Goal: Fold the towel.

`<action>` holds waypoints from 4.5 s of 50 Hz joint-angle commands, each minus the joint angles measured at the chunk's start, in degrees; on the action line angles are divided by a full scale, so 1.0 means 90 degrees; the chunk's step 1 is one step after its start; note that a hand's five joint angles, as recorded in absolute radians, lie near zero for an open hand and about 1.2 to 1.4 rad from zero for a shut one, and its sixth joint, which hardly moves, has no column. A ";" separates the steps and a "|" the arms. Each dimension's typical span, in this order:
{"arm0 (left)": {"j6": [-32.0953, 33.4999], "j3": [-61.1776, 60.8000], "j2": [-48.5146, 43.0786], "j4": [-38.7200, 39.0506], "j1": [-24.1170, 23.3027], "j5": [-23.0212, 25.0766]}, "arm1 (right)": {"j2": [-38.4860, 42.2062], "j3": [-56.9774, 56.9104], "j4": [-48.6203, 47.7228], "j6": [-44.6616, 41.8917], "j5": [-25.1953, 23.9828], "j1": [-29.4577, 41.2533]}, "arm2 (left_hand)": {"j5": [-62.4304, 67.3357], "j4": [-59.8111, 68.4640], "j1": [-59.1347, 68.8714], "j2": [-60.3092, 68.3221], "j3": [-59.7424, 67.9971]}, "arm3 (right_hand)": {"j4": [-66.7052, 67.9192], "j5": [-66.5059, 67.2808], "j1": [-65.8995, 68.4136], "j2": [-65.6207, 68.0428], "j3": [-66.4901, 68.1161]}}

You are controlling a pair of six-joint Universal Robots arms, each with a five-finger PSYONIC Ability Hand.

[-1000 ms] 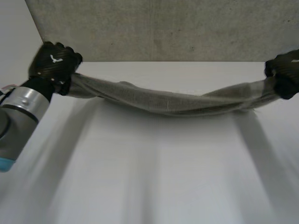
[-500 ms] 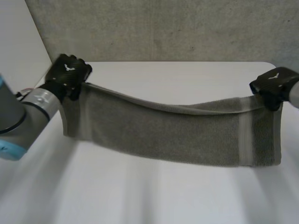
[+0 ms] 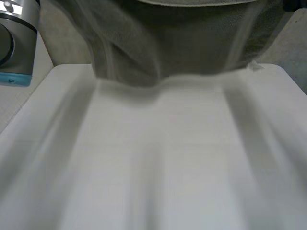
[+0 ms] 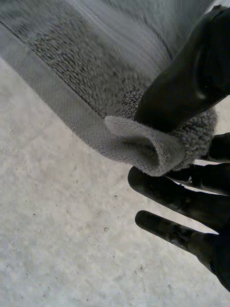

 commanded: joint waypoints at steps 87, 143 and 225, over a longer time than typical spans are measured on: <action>0.1262 0.0005 -0.3245 -0.1547 -0.0141 0.0962 | 0.2411 0.0503 0.2085 0.0591 -0.0733 -0.0959 | -0.1739 -0.0800 -0.0524 -0.0800 -0.0972 | 0.5727 0.0371 0.0415 0.0438 0.0383; 0.0561 -0.2268 -0.1342 -0.1293 -0.0405 0.0219 | 0.0419 0.2883 0.1869 -0.0717 -0.0635 -0.0919 | -0.9269 -0.8329 -0.8053 -0.8330 -0.8502 | -0.0062 -0.5418 -0.5374 -0.5351 -0.5406; -0.0516 -0.3481 -0.0686 -0.1195 -0.0434 0.0620 | 0.1454 0.3931 -0.0611 -0.1294 -0.0860 -0.1661 | -0.9287 -0.8348 -0.8072 -0.8349 -0.8520 | 0.5727 0.0371 0.0415 0.0438 0.0383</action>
